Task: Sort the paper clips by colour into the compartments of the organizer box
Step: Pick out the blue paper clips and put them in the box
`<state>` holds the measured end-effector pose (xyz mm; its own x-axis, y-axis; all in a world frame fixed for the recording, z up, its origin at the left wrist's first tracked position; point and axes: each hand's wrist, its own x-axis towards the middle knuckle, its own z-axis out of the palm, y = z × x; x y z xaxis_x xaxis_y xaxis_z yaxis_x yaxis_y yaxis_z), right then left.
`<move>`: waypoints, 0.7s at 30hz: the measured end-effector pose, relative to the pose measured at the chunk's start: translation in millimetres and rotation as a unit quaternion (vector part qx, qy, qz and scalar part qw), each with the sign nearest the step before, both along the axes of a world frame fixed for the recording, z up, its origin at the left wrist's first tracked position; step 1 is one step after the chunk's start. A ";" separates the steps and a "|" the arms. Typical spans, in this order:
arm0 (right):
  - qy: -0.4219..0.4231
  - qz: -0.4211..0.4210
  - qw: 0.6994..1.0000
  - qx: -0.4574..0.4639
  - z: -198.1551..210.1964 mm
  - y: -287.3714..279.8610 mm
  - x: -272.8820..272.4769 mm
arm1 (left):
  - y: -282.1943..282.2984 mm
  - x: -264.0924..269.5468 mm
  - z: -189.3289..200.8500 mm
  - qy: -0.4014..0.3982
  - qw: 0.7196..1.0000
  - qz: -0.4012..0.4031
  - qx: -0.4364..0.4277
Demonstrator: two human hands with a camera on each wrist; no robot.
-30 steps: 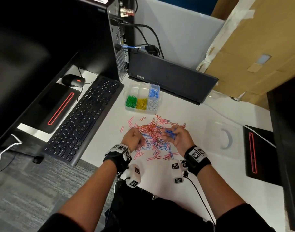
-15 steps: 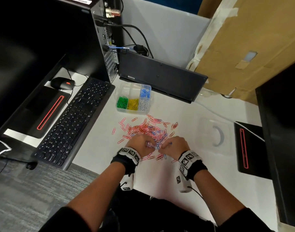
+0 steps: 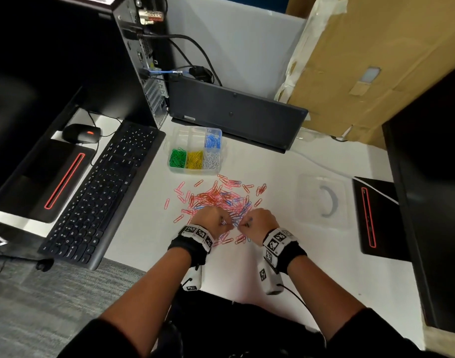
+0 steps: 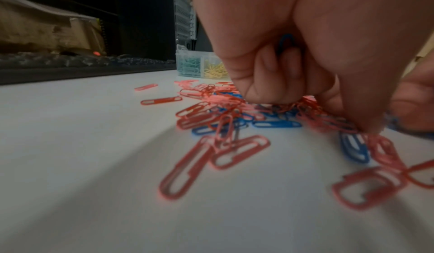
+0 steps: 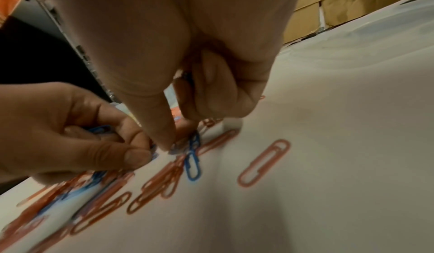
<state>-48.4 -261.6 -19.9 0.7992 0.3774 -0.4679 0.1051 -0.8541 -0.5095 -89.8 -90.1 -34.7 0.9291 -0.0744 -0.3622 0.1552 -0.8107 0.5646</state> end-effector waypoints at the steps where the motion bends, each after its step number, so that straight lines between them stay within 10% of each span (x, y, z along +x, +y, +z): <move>1: 0.013 -0.001 1.000 0.007 0.2 -1.7 1.9 | -0.4 0.9 -0.5 0.004 1.000 -0.003 0.004; 4: 0.131 -0.070 0.986 0.081 3.1 -10.6 7.4 | 1.0 0.9 -6.2 0.000 1.000 -0.001 0.002; 10: 0.361 -0.297 0.837 0.284 5.5 -33.2 3.5 | -8.2 -2.9 -6.8 -0.043 0.998 0.014 -0.032; 21: 0.292 -0.237 0.886 0.273 1.8 -46.4 1.0 | -17.1 4.2 -12.9 -0.047 0.992 0.023 -0.112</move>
